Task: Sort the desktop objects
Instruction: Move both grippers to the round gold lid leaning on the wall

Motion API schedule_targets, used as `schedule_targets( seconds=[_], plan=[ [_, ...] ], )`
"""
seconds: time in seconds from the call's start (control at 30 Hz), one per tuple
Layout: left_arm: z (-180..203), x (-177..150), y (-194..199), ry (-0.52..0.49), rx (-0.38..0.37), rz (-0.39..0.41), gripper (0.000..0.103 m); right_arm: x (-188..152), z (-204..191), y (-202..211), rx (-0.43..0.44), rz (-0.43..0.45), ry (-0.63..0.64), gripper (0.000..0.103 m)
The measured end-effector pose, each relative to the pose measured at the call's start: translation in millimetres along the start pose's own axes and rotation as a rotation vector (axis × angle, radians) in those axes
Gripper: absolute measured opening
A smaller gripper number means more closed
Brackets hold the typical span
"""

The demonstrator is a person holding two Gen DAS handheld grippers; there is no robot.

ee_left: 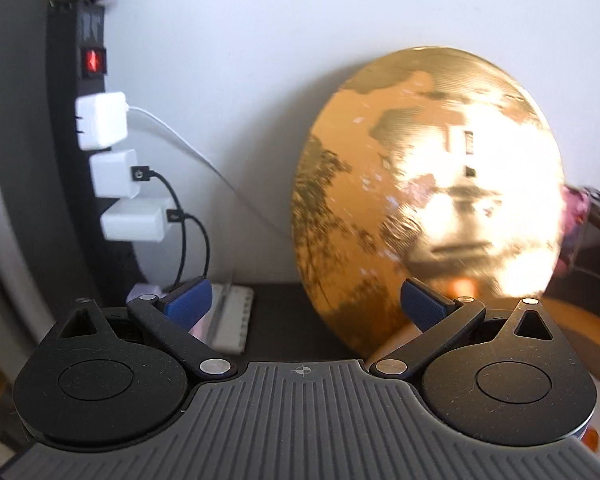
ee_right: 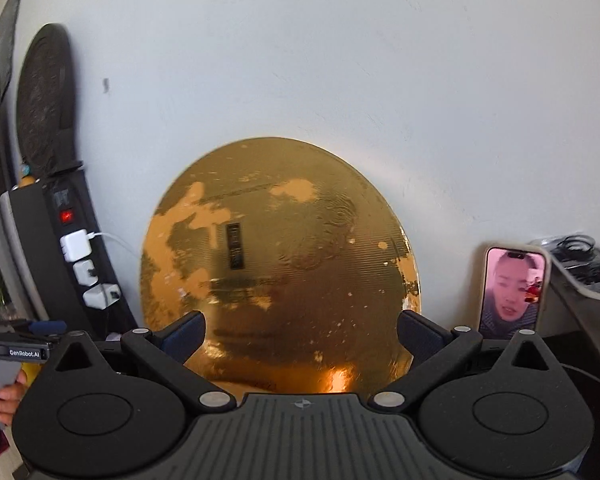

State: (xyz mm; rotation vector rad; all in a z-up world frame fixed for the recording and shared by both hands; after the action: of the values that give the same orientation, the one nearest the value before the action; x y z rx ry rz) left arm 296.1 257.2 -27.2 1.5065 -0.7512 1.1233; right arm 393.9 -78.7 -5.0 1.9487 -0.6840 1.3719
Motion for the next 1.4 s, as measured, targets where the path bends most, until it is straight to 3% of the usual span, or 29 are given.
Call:
schedule_targets(
  seconds=[0.17,0.4,0.77,1.17,1.4],
  plan=[
    [-9,5,-40,0.006,-0.022,0.023,0.103,-3,30,-45,-0.05,-0.017,0.02,0.103],
    [-25,8,-73,0.132,-0.073,0.048,0.103,-9,64,-80,-0.02,-0.01,-0.044,0.103],
    [-8,5,-121,0.127,-0.176,-0.018,0.103,-20,63,-108,0.046,-0.021,-0.024,0.103],
    [21,15,-125,0.051,-0.24,0.003,0.103,-24,67,-120,0.075,-0.008,-0.055,0.103],
    [33,28,-109,0.008,-0.221,0.05,0.103,-18,66,-114,0.074,0.045,-0.122,0.103]
  ],
)
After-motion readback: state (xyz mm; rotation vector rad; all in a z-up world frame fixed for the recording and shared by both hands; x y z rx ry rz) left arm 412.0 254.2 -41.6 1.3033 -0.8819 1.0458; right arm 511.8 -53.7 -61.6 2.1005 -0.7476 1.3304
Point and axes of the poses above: each gripper's, at about its wrist camera, not at the fingertips, and y roughly against the way its jaws point, z to its right, x to its top, the point moved 8 cm from there along -y, roughly the way its jaws point, and after that the axes turned 5 degrees about z, right-handed, at the moved point
